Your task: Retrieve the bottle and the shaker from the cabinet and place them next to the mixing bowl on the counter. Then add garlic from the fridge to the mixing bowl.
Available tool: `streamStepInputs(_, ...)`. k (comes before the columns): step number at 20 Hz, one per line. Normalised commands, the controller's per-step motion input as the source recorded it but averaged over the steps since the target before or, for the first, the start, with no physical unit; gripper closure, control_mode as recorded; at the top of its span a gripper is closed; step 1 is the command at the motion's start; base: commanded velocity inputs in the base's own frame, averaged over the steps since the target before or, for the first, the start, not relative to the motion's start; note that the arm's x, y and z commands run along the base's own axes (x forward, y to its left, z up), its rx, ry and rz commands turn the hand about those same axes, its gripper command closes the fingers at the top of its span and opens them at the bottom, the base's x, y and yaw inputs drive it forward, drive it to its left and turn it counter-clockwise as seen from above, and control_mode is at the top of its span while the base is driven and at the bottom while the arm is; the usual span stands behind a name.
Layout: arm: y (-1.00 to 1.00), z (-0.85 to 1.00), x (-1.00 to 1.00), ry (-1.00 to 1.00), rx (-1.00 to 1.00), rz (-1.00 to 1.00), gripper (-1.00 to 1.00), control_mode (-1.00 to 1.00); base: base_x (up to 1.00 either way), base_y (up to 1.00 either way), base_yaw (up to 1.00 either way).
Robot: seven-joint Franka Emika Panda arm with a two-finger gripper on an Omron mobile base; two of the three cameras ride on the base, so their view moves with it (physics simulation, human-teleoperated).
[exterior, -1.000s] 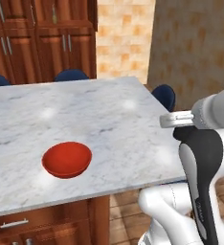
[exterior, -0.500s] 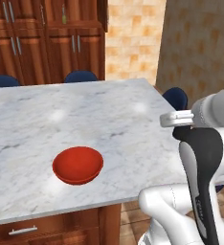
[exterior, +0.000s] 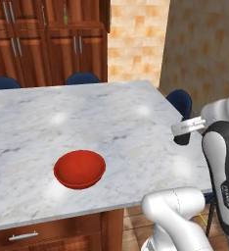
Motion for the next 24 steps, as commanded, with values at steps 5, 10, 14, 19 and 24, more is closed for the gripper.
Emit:
streamStepInputs(5, 0.26, -0.97, 0.9, 0.01, 0.0, 0.47, 1.0, -1.0, 0.0, 0.0, 0.0)
streamStepInputs(10, 0.42, -0.78, 0.41, 0.0, 0.0, 0.45, 1.0, -1.0, 0.0, 0.0, 0.0)
streamStepInputs(14, 0.02, -0.52, 0.29, 0.0, 0.0, 0.22, 1.0, -1.0, 0.0, 0.0, 0.0)
streamStepInputs(19, 0.18, -0.55, 0.34, 0.0, -0.07, 0.11, 1.0, -1.0, 0.0, 0.0, 0.0)
streamStepInputs(24, 0.36, -0.48, 0.61, -0.01, -0.03, 0.19, 1.0, -1.0, 0.0, 0.0, 0.0)
